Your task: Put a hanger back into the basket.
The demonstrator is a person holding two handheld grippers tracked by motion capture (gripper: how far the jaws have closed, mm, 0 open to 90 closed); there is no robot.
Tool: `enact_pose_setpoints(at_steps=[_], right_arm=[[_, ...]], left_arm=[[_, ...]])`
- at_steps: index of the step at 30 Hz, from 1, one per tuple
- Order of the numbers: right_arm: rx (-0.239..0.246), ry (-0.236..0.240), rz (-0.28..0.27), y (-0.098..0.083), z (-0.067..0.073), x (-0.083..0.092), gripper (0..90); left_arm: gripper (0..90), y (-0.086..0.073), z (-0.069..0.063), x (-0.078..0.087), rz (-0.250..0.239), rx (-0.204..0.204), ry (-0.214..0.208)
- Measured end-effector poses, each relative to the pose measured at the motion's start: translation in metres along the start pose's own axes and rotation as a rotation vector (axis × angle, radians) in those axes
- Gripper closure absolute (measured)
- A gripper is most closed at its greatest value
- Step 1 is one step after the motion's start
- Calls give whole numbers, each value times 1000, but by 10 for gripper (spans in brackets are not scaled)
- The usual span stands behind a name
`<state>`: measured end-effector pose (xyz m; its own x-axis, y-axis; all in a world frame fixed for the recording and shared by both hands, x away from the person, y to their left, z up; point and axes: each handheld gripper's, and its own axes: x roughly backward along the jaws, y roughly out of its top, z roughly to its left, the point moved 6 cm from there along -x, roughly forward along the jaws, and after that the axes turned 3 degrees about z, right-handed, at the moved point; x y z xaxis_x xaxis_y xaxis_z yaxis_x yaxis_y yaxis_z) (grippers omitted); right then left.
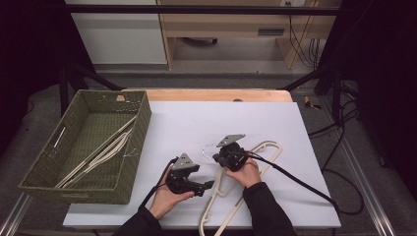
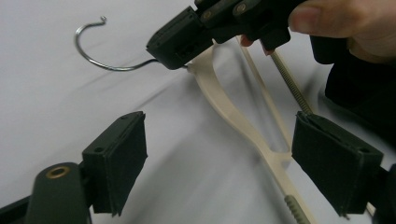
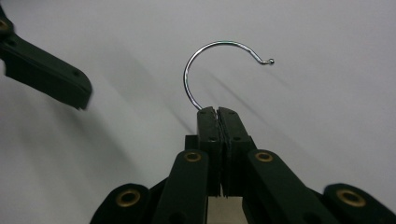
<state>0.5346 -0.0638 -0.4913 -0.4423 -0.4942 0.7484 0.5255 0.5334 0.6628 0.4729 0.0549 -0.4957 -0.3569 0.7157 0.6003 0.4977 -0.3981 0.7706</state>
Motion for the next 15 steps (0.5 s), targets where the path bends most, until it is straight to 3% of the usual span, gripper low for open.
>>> enact_pose_setpoints(at_steps=[9, 15], right_arm=[[7, 5, -31, 1, 2, 9, 894], [18, 8, -45, 1, 2, 14, 895]], left_arm=[[256, 6, 0, -24, 26, 29, -30], [355, 5, -2, -36, 52, 50, -75]])
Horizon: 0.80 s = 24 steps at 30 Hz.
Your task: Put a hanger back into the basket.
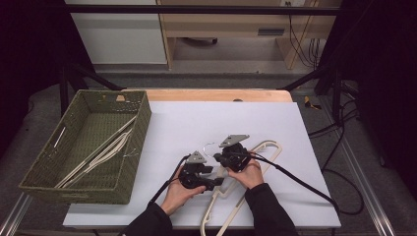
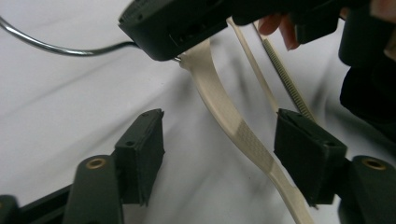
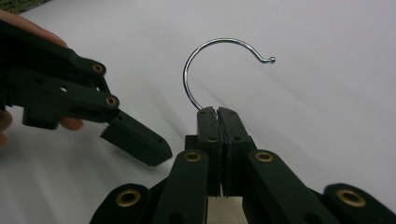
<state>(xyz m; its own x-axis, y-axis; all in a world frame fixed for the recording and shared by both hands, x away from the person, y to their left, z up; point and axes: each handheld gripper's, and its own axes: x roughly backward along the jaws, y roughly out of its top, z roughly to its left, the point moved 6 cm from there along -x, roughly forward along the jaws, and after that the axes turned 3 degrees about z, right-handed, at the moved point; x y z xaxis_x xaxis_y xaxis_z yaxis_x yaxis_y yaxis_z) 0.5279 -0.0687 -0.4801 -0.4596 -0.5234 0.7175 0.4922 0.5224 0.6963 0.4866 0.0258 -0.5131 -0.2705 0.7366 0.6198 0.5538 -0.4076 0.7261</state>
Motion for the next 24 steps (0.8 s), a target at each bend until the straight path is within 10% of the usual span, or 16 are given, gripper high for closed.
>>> enact_pose_setpoints(at_steps=[9, 24], right_arm=[[9, 1, -20, 1, 2, 7, 894], [1, -7, -123, -4, 4, 46, 681]], left_arm=[[630, 4, -10, -13, 35, 39, -80], [730, 17, -24, 1, -28, 100, -64]])
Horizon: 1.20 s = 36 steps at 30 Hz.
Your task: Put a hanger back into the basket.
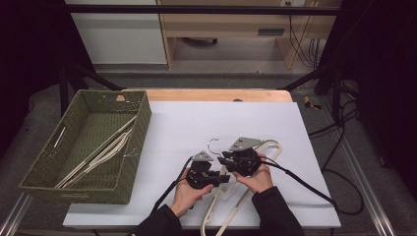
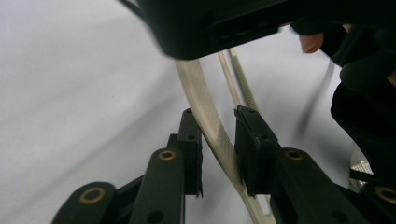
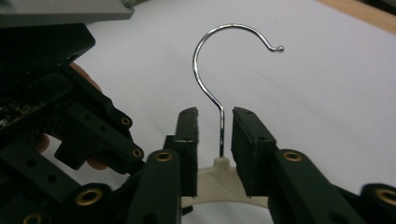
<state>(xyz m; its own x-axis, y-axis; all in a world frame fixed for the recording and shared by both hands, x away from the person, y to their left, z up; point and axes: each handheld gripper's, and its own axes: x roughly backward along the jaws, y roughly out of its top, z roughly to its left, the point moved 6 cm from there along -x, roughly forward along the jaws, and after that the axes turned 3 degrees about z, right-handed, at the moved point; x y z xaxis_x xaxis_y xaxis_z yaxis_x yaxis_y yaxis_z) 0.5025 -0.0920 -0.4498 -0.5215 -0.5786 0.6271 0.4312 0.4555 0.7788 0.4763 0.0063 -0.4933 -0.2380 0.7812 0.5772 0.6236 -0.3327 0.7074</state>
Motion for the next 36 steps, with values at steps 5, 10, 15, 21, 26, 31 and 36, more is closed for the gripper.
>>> enact_pose_setpoints(at_steps=[5, 10, 15, 21, 26, 31, 36], right_arm=[[-47, 22, -122, -1, -9, 32, 526], [-106, 12, -186, -8, -17, 52, 418], [-122, -37, -217, -19, -25, 67, 276], [-165, -64, -259, -26, -31, 80, 144], [-179, -52, -270, -32, -34, 86, 100], [-172, -65, -263, -40, -38, 89, 76], [-173, -78, -255, -47, -40, 91, 52]], left_arm=[[782, 5, -6, 10, -37, 20, -15], [817, 11, -12, 20, -69, 7, -14], [847, 15, -16, 32, -82, -30, 14], [851, 18, -15, 47, -86, -85, 61], [853, 24, -13, 68, -99, -135, 112], [853, 31, -14, 89, -115, -187, 142], [854, 39, -18, 112, -133, -232, 157]])
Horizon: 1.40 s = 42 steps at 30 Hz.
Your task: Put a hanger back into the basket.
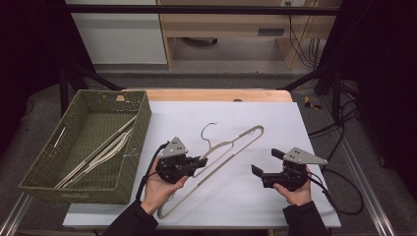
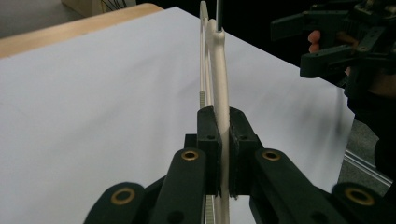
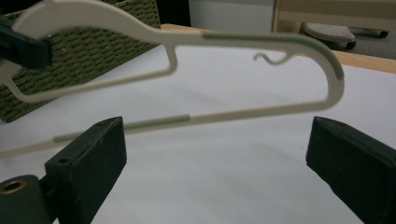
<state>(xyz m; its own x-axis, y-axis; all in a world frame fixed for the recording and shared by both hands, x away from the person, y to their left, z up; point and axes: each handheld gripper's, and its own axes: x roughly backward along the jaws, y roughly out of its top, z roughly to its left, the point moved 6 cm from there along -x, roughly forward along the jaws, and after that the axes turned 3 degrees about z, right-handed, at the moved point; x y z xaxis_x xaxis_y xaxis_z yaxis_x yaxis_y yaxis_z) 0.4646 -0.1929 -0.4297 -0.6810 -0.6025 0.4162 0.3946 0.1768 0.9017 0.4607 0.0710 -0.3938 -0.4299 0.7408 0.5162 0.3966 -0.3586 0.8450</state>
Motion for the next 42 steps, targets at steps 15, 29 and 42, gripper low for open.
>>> enact_pose_setpoints(at_steps=[15, 29, 42], right_arm=[[-8, -34, -4, -6, -6, 8, 21], [-18, -47, 1, -9, -9, 11, 16], [10, -44, 15, -11, -9, 9, 16]], left_arm=[[854, 38, 13, 65, -15, -159, 46], [856, 62, 51, 126, -30, -241, 124], [855, 53, 104, 163, -8, -262, 229]])
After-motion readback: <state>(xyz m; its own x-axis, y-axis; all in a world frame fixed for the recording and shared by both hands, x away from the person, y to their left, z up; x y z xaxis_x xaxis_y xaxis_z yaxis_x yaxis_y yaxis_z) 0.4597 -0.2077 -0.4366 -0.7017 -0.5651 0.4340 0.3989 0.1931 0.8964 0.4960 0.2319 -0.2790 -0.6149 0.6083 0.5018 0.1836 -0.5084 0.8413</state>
